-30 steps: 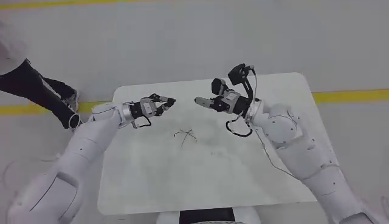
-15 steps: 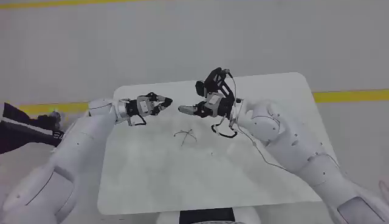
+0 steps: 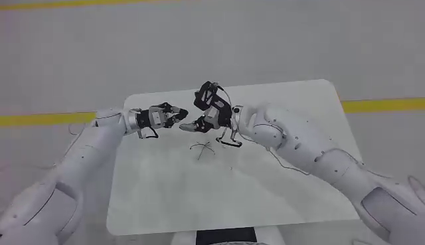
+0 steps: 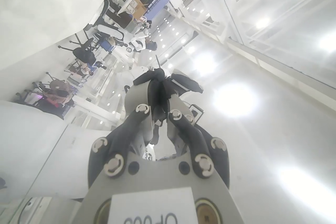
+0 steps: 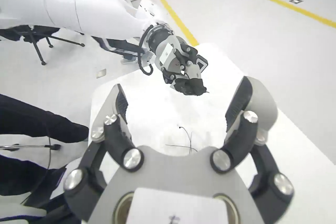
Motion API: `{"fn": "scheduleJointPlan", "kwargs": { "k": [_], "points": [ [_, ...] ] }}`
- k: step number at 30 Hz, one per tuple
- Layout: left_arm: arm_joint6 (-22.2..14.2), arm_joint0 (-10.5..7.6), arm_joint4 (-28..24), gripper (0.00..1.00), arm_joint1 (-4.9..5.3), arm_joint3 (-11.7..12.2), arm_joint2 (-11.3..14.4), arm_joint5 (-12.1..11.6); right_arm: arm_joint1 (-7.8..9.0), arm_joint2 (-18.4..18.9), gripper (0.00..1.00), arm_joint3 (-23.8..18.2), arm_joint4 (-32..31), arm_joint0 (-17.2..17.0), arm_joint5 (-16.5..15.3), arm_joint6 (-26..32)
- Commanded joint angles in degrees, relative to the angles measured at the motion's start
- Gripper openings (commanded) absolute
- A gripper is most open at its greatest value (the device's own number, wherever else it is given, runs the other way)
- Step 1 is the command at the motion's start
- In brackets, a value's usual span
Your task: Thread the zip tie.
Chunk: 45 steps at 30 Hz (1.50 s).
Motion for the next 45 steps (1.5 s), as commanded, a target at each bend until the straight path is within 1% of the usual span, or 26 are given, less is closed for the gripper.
{"fn": "scheduleJointPlan", "kwargs": {
  "k": [1,5,6,8,10,13,16,18,19,22,26,28,29,32,44,45],
  "points": [
    [0.0,-0.02,0.1,0.0,0.01,0.0,0.0,0.0,0.01,-0.1,1.0,0.1,-0.1,0.1,0.0,0.1],
    [0.0,-0.02,0.1,0.0,0.01,0.0,0.0,0.0,0.01,-0.1,1.0,0.1,-0.1,0.1,0.0,0.1],
    [1.1,0.35,0.0,0.0,0.0,-0.4,-0.1,-0.3,-0.01,-0.1,1.0,-0.3,-0.5,-0.3,0.0,0.1],
    [1.9,0.9,0.0,0.0,0.21,-1.1,-0.7,-0.3,-0.06,0.2,1.0,-0.4,0.1,-1.3,0.0,-0.7],
    [1.2,1.13,0.3,0.0,0.53,-1.1,-1.1,0.0,-0.05,0.1,1.0,-0.4,-0.5,-1.2,0.0,-0.3],
    [-0.7,1.32,0.5,0.0,1.09,-0.6,-1.5,0.0,0.0,-0.3,1.0,-0.9,-1.0,-1.0,0.0,-0.8],
    [-1.1,1.27,0.4,0.0,1.47,-0.3,-1.5,0.0,0.16,-1.3,1.0,-1.3,-2.4,-0.5,0.0,-1.5],
    [-1.1,1.19,0.7,0.0,1.65,-0.4,-1.3,0.0,0.25,-1.9,0.44,-1.4,-3.0,-0.1,0.0,-1.8],
    [-1.1,1.19,0.7,0.0,1.65,-0.4,-1.3,0.0,0.29,-2.4,0.39,-1.3,-3.2,0.2,0.0,-1.7],
    [-1.1,1.19,0.7,0.0,1.65,-0.4,-1.3,0.0,0.33,-3.4,0.38,-0.9,-3.9,1.0,0.0,-1.4],
    [-1.1,1.19,0.7,0.0,1.65,-0.4,-1.3,0.0,0.27,-4.4,0.29,-0.2,-4.4,1.9,0.0,-1.8],
    [-1.1,1.19,0.7,0.0,1.65,-0.4,-1.3,0.0,0.19,-4.6,0.29,0.3,-5.2,2.3,0.0,-2.1],
    [-1.1,1.19,0.7,0.0,1.65,-0.4,-1.3,0.0,0.15,-4.7,0.25,0.4,-5.6,2.4,0.0,-2.3],
    [-1.1,1.19,0.7,0.0,1.65,-0.4,-1.3,0.0,-0.03,-4.7,0.19,0.8,-6.3,2.5,0.0,-2.6],
    [-1.1,1.19,0.7,0.0,1.65,-0.4,-1.3,0.0,-0.35,-5.0,0.16,0.7,-6.8,2.2,0.0,-3.4],
    [-1.1,1.19,0.7,0.0,1.65,-0.4,-1.3,0.0,-0.35,-5.0,0.11,0.7,-6.8,2.2,0.0,-3.4]
  ]
}}
